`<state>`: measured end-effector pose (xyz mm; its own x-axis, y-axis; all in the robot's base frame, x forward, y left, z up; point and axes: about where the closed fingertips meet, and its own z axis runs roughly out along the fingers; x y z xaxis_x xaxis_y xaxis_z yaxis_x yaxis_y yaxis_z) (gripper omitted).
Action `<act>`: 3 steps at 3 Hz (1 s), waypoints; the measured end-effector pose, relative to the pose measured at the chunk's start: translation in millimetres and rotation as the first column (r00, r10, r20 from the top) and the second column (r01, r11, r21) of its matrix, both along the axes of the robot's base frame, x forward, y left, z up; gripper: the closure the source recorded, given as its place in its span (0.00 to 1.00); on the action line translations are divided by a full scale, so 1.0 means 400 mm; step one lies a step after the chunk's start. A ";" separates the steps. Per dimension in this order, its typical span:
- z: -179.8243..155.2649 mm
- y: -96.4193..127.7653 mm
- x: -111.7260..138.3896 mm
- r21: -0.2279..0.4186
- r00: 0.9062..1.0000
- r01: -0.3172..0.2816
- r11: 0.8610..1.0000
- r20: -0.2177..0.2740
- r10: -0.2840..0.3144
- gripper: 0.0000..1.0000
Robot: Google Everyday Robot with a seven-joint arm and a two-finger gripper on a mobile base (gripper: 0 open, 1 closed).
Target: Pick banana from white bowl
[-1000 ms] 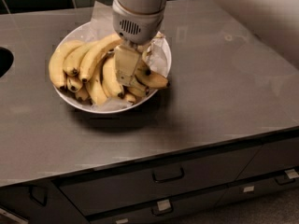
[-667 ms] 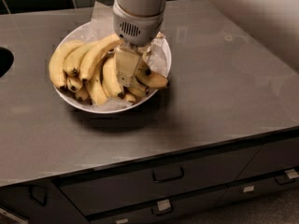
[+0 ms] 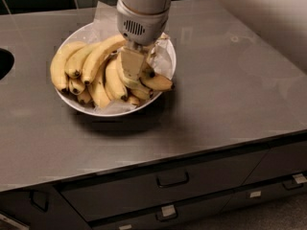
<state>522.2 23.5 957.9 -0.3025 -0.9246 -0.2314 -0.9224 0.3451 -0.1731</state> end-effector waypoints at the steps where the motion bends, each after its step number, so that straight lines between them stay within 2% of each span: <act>1: 0.000 0.000 0.000 0.000 1.000 0.000 1.000 0.000 0.000 0.77; 2: 0.000 0.000 0.000 0.000 1.000 0.000 1.000 0.000 0.000 0.99; 3: 0.005 0.000 0.000 0.001 1.000 0.000 1.000 0.001 0.000 1.00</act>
Offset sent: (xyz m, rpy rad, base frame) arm 0.0000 0.0000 0.0000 0.0000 0.0000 0.0000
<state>522.0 23.4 959.7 -0.3022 -0.9246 -0.2321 -0.9224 0.3451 -0.1735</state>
